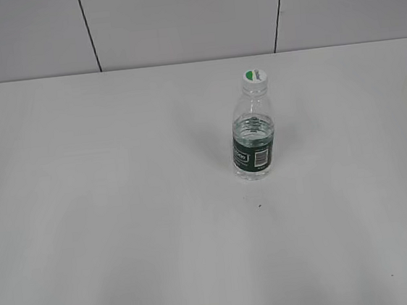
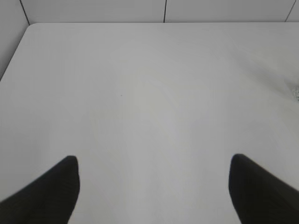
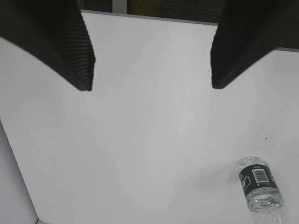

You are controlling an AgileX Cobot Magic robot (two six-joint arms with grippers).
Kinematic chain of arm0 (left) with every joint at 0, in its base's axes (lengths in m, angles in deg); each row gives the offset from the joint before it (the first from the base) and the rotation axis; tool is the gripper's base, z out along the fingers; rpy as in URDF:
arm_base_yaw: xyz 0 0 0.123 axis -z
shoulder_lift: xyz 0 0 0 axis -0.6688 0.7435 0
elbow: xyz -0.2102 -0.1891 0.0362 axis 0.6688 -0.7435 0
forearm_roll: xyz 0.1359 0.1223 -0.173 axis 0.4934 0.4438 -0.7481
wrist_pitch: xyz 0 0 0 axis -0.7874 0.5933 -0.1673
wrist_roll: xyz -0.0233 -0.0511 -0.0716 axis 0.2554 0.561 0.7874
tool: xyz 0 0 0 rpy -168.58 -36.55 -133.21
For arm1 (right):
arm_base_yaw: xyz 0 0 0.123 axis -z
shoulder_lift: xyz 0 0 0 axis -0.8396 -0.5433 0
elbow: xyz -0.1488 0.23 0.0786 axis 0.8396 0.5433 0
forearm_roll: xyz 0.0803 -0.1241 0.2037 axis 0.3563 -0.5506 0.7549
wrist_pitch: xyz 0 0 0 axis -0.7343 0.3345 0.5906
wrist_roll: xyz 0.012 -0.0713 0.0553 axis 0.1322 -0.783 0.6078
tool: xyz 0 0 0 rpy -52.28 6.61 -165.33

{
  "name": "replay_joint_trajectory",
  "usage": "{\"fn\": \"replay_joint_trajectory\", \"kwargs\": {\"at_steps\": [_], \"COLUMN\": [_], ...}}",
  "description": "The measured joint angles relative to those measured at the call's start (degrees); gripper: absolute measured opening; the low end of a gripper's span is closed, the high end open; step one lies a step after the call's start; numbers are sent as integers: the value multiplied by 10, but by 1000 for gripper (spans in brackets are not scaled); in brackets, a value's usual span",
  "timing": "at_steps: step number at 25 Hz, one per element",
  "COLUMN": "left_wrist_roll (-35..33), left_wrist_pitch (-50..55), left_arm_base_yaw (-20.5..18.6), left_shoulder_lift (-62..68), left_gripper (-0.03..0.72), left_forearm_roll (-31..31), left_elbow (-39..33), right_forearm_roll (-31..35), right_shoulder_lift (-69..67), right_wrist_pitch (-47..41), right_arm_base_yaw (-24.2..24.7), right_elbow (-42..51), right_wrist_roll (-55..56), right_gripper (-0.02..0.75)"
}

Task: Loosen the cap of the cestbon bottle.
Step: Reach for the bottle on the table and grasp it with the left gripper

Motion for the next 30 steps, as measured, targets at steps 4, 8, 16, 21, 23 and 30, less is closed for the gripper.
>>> {"fn": "replay_joint_trajectory", "kwargs": {"at_steps": [4, 8, 16, 21, 23, 30], "left_wrist_roll": [0, 0, 0, -38, -47, -97], "left_wrist_pitch": [0, 0, 0, -26, -55, -229], "left_arm_base_yaw": [0, 0, 0, 0, 0, 0], "left_shoulder_lift": [0, 0, 2, 65, 108, 262], "left_gripper": [585, 580, 579, 579, 579, 578], "left_forearm_roll": [0, 0, 0, -4, -4, -44], "left_elbow": [0, 0, 7, 65, 98, 183], "right_forearm_roll": [0, 0, 0, 0, 0, 0], "right_shoulder_lift": [0, 0, 0, 0, 0, 0], "right_wrist_pitch": [0, 0, 0, 0, 0, 0], "right_arm_base_yaw": [0, 0, 0, 0, 0, 0], "right_elbow": [0, 0, 0, 0, 0, 0], "right_wrist_roll": [0, 0, 0, 0, 0, 0], "right_gripper": [590, 590, 590, 590, 590, 590]}}
